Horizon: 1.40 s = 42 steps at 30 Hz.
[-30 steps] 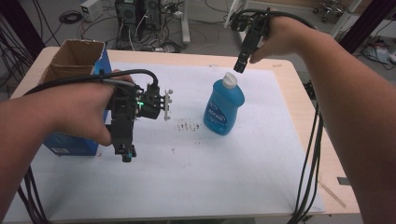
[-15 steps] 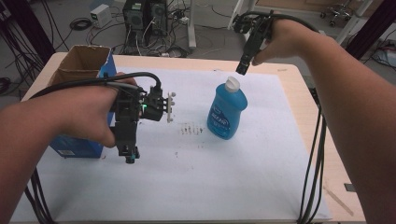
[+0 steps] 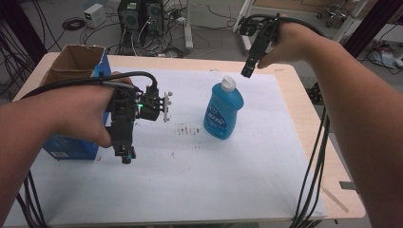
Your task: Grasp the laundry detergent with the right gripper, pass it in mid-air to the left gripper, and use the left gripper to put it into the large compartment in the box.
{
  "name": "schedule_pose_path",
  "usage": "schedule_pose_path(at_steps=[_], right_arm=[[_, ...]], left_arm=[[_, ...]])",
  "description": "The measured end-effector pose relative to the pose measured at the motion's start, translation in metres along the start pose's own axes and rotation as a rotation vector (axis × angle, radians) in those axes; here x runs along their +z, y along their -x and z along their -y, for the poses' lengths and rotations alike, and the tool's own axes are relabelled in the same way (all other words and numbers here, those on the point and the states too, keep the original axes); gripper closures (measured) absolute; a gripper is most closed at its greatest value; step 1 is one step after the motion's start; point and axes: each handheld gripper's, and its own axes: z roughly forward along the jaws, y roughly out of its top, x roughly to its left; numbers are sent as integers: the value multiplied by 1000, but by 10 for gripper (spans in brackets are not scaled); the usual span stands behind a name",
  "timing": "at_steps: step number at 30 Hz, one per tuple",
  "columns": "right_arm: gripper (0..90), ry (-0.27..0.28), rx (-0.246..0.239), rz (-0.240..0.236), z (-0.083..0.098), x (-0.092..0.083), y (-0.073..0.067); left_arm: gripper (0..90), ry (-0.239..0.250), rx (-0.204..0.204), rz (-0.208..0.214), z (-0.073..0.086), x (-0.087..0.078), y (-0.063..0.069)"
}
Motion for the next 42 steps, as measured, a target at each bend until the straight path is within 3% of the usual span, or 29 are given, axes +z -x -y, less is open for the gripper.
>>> schedule_pose_path(at_steps=[6,12,15,17,29,39,42], right_arm=[[12,52,40,11,30,-2,-3],[12,123,88,-21,65,4,-16],[12,153,86,-30,75,7,-22],[12,199,82,-50,85,13,-36],[12,410,119,-114,113,34,-70],[12,491,147,-139,123,62,-83],[12,493,152,-146,123,73,-86]], left_arm=[[17,5,7,-5,1,-1,3],[17,10,9,-14,4,-3,5],[17,13,11,-17,5,-3,6],[17,14,11,-18,6,-3,7],[17,16,2,-24,18,-5,8],[17,22,-1,-29,21,-7,8],[17,29,2,-33,21,-8,9]])
